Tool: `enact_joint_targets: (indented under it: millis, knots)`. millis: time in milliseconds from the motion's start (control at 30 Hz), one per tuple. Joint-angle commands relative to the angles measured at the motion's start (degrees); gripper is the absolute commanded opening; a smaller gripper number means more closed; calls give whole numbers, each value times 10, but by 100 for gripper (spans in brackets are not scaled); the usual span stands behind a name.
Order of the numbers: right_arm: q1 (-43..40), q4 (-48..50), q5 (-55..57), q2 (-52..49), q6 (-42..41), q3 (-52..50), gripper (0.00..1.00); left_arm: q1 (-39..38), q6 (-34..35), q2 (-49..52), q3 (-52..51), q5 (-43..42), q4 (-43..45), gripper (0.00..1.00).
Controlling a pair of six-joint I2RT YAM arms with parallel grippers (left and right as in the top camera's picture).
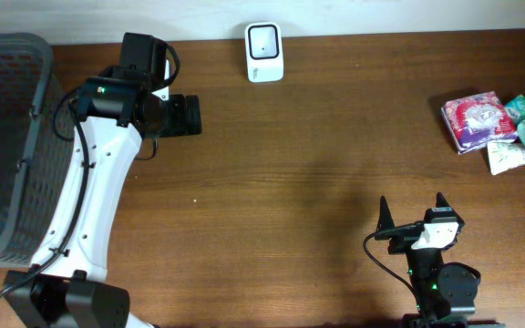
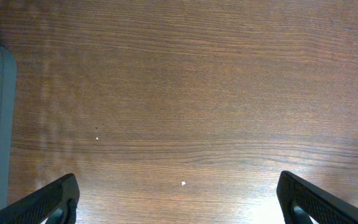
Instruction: Scan the item barcode
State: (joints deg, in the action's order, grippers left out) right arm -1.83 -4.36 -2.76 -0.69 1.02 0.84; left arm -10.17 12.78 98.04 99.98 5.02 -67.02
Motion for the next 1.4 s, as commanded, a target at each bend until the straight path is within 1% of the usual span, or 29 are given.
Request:
enact_joint_targets:
  millis: [0, 400, 500, 667, 733, 900, 1000, 1067, 1167, 1200, 1300, 1367]
  knots:
    - [4, -2, 9, 5, -6, -5, 99, -2, -11, -2, 3, 6, -1, 99]
    - [4, -2, 9, 5, -6, -5, 99, -2, -11, -2, 3, 6, -2, 99]
    - [4, -2, 9, 5, -6, -5, 99, -2, -11, -4, 3, 5, -15, 99]
    - [4, -2, 9, 5, -6, -5, 99, -8, -11, -6, -2, -39, -36, 99]
    - [4, -2, 9, 5, -6, -5, 99, -21, -11, -25, -35, -38, -22, 99]
    - [4, -2, 9, 5, -6, -5, 99, -22, -11, -127, -196, -40, 92, 99]
    - [4, -2, 9, 5, -6, -5, 99, -21, -11, -232, -339, -42, 186, 99]
    - [4, -2, 9, 5, -6, -5, 99, -21, -6, -289, -409, -42, 224, 99]
    - [4, -2, 9, 5, -6, -5, 99, -20, -7, -425, -508, -40, 231, 99]
    - [4, -2, 9, 5, -6, -5, 98, -20, -7, -473, -523, -31, 228, 99]
    - [4, -2, 9, 5, -6, -5, 99, -20, -9, -561, -556, -20, 229, 99]
    - [4, -2, 9, 5, -6, -5, 99, -20, -9, -595, -586, -20, 237, 99]
